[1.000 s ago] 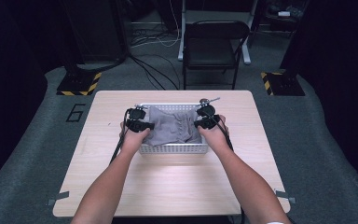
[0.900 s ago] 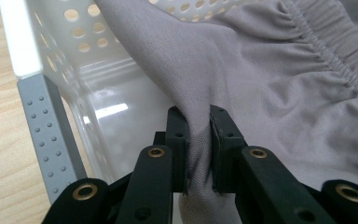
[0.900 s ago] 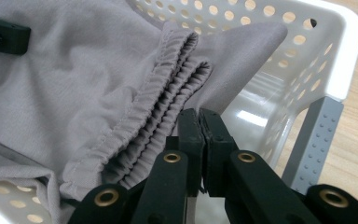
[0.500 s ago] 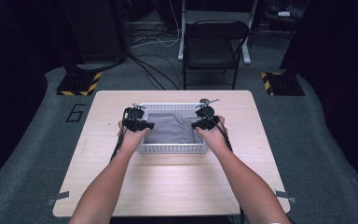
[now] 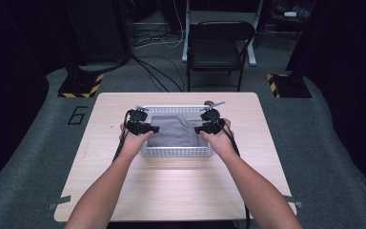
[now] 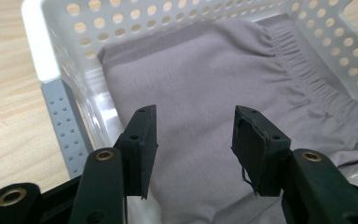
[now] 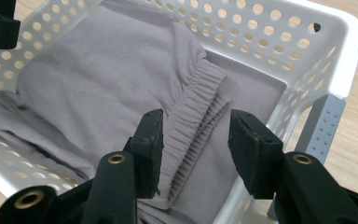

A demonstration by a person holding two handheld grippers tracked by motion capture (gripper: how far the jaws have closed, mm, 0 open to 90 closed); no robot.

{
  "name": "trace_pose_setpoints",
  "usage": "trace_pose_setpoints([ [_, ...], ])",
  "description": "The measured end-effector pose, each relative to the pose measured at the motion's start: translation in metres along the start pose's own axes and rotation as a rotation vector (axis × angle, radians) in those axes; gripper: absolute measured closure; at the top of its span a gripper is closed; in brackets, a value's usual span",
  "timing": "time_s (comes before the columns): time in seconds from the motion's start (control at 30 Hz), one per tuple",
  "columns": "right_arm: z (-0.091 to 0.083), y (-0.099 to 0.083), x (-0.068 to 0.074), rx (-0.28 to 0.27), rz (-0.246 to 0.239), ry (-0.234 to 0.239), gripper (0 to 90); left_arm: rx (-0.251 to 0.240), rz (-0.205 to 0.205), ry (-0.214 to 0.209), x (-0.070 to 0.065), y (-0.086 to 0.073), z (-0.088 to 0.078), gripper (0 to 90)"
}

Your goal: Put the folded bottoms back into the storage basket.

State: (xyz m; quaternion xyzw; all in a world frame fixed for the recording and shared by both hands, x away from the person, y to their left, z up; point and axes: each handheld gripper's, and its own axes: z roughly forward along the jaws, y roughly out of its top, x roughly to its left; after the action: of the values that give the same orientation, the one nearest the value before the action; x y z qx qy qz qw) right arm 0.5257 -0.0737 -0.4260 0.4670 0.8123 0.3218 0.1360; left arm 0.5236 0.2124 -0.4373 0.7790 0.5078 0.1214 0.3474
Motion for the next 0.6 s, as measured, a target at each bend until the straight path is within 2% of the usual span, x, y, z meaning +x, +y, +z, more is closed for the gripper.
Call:
trace_pose_setpoints([
  [0.17,-0.003,0.0,0.003,-0.005,-0.007,-0.005,54.4,-0.002,0.012,0.0,0.0,-0.001,-0.007,50.3],
  [0.23,-0.006,-0.001,0.006,-0.014,-0.031,-0.007,54.0,-0.007,0.028,-0.005,-0.001,-0.001,-0.011,50.3],
  [0.37,-0.014,-0.001,0.01,-0.027,-0.057,0.005,53.7,-0.026,0.041,-0.018,-0.004,-0.001,-0.021,50.3],
  [0.53,-0.024,-0.002,0.014,-0.048,-0.064,0.024,53.5,-0.028,0.064,-0.032,-0.007,-0.004,-0.03,49.9],
  [0.6,-0.028,-0.003,0.015,-0.063,-0.072,0.026,53.4,-0.039,0.057,-0.039,-0.006,-0.006,-0.034,49.9],
])
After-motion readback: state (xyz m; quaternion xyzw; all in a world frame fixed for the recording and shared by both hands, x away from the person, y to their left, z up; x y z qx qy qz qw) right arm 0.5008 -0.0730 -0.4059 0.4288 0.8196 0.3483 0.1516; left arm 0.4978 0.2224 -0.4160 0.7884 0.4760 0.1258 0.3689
